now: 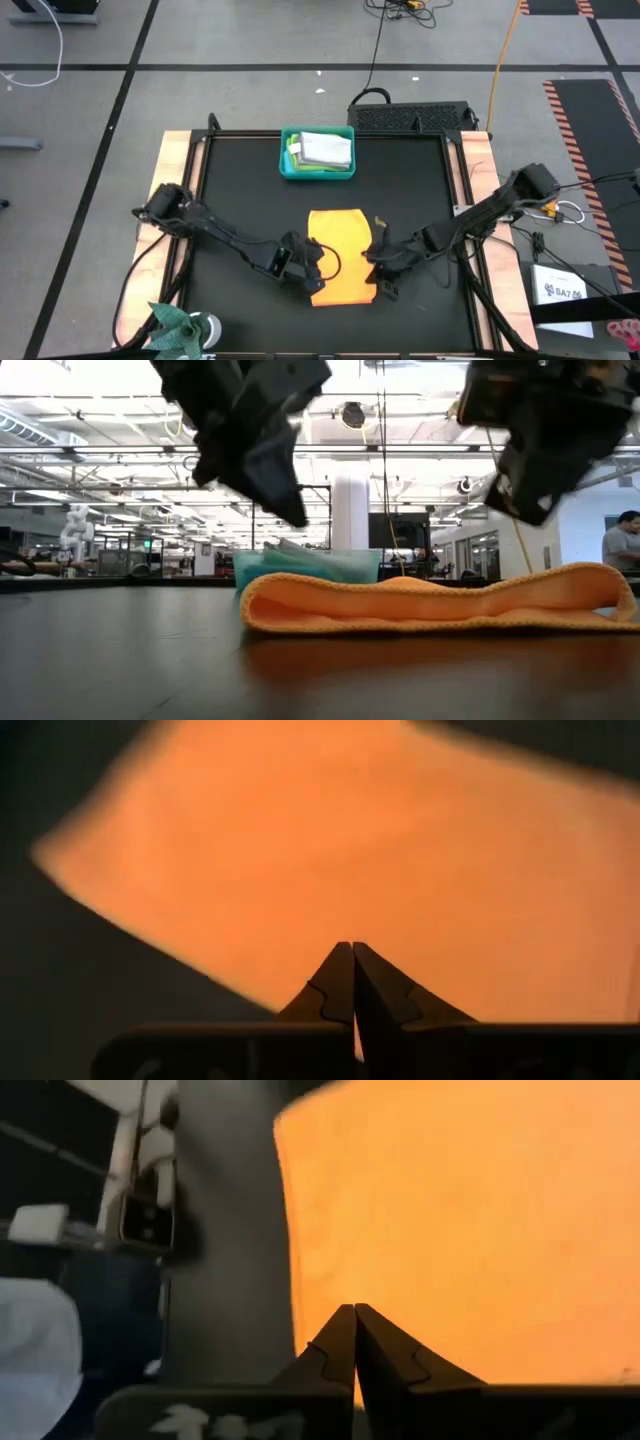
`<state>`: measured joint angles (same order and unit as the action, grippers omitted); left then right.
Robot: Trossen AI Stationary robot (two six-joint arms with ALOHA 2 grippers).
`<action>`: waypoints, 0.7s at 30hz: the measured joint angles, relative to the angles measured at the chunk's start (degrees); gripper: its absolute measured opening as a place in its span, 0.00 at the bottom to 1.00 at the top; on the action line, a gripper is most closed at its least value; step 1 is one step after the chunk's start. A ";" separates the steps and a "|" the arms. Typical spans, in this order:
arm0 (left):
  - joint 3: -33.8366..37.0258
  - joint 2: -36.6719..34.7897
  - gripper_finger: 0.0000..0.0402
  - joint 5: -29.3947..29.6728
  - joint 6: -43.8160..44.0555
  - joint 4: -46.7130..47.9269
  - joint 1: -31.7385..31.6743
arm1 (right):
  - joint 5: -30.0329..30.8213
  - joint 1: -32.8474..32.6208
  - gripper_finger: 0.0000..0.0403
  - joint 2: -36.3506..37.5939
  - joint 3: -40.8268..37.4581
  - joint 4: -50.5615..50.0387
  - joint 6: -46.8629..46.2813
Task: Fold microfiber towels
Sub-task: Fold the orange microfiber towel
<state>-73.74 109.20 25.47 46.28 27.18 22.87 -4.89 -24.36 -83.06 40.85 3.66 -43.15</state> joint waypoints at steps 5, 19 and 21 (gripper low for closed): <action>0.01 -4.48 0.00 8.93 0.78 7.62 -1.79 | 5.34 4.08 0.00 6.63 0.01 -4.31 5.20; 0.05 -4.74 0.08 -11.69 -3.55 9.17 -22.19 | -1.29 26.52 0.14 7.91 -0.01 -12.50 15.92; 0.05 -4.65 0.12 -14.23 -5.38 9.13 -24.14 | -1.31 28.81 0.21 7.55 -0.01 -12.65 16.29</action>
<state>-73.69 104.55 11.23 40.90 36.31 -1.27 -6.20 4.45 -75.51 40.84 -8.99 -26.87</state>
